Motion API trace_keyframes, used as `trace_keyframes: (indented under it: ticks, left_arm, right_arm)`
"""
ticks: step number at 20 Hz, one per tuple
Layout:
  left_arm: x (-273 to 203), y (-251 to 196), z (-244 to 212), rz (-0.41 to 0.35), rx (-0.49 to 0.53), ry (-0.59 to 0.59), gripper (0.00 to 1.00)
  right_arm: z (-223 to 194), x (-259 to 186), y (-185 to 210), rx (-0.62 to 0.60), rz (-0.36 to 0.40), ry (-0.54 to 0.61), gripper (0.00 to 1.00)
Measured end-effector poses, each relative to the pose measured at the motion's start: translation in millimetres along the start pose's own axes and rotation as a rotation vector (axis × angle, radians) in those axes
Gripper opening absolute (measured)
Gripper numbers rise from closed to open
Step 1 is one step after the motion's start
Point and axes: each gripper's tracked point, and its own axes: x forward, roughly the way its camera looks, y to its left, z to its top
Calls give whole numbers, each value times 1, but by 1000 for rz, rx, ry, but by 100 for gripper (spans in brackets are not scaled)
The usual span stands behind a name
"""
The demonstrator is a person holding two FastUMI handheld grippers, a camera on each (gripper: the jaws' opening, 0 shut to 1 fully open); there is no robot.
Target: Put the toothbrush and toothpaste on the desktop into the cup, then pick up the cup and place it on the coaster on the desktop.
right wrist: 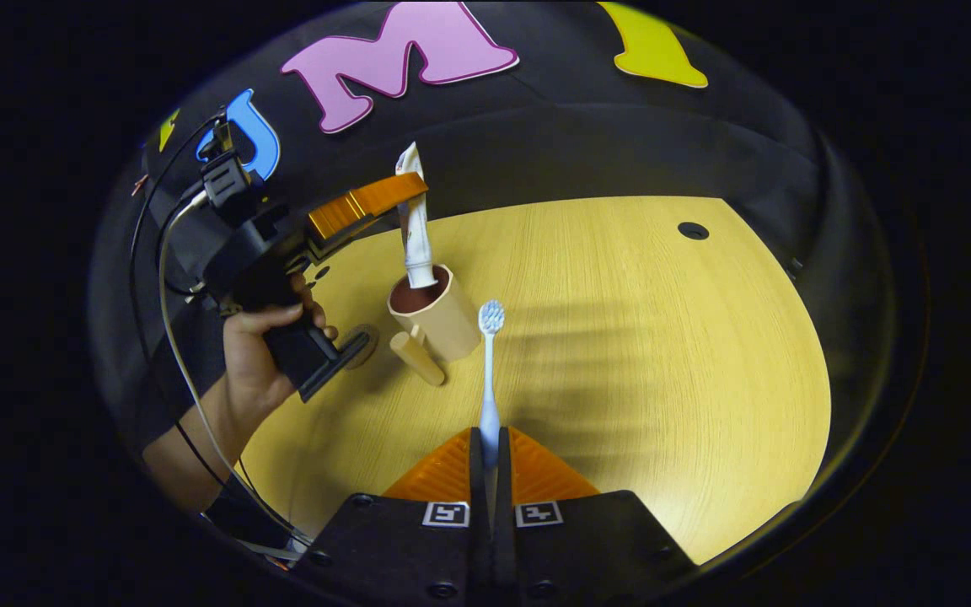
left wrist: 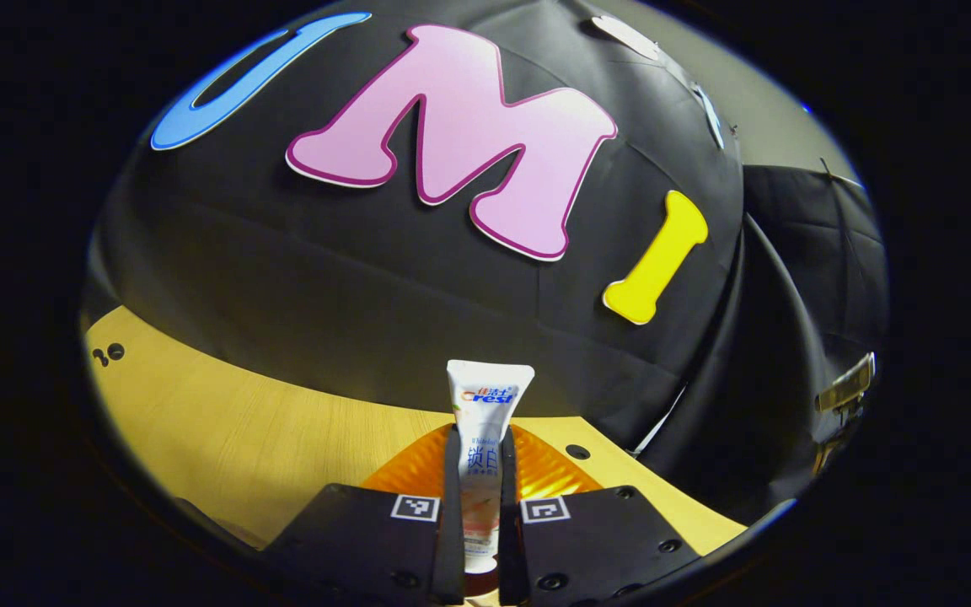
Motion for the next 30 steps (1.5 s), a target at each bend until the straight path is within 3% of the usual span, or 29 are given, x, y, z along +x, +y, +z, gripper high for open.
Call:
trace_keyframes:
  ticks: [6, 10, 12, 15, 16, 17, 18, 24, 30]
  left_arm:
    - [-11, 8, -20, 14, 81, -62, 21]
    - [-14, 14, -41, 20, 90, -64, 29]
    - [-22, 15, -47, 29, 93, -58, 37]
    - [-31, 10, -43, 23, 100, -73, 63]
    - [-37, 8, -32, 19, 105, -94, 79]
    - [-44, 6, -21, 19, 111, -112, 85]
    - [-51, 7, -11, 22, 115, -127, 98]
    - [-98, 42, 25, 146, 120, -128, 98]
    - [-175, 63, 47, 239, 83, -165, 98]
  right_arm:
    - [10, 14, 4, -5, 11, -41, 5]
    - [17, 19, 7, -16, 12, -87, 5]
    - [22, 20, 8, -13, 13, -112, 5]
    - [33, 20, 15, -3, 26, -146, 5]
    - [40, 21, 18, 0, 34, -162, 5]
    - [47, 22, 23, 2, 42, -176, 5]
    - [53, 22, 27, 1, 49, -189, 5]
    - [102, 26, 56, 13, 108, -280, 5]
    - [163, 28, 94, -8, 178, -477, 5]
